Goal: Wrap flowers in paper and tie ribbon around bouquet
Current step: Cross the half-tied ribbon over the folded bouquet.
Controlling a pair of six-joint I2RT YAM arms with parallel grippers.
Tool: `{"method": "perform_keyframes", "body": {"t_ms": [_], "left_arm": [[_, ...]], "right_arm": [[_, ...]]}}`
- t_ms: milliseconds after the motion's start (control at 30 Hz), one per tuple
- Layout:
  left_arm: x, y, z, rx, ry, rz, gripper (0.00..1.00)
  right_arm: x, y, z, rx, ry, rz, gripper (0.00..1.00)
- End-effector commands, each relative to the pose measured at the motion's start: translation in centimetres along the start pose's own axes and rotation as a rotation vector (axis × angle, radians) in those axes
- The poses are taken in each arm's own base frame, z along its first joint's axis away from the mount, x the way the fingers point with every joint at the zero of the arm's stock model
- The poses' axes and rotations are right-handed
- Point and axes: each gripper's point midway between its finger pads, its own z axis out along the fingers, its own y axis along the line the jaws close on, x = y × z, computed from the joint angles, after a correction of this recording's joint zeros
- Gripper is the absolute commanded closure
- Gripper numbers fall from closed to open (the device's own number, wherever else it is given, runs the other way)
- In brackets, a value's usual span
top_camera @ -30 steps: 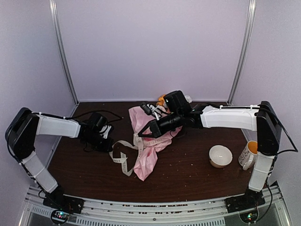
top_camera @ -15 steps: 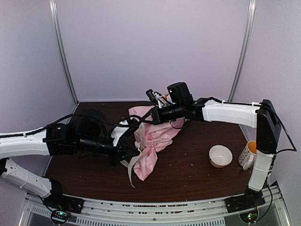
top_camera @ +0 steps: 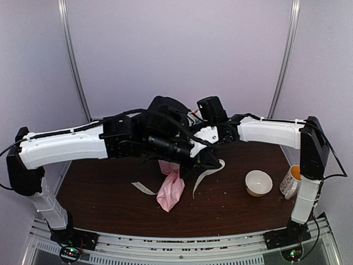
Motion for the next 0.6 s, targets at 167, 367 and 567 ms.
{"method": "perform_keyframes", "body": {"t_ms": [167,367,567], "left_arm": [[1.4,-0.7,6.9,0.081,0.089,0.185,0.85],[1.6,-0.2,6.1,0.006,0.121,0.261,0.31],[0.9,2.3,2.9,-0.171,0.063,0.253,0.24]], "right_arm": [[-0.5,0.4,-1.1,0.008,-0.007,-0.062,1.0],[-0.3,0.9,-1.6,-0.001,0.01,-0.083,1.0],[-0.1,1.6,-2.0,-0.016,0.011,-0.083,1.0]]}}
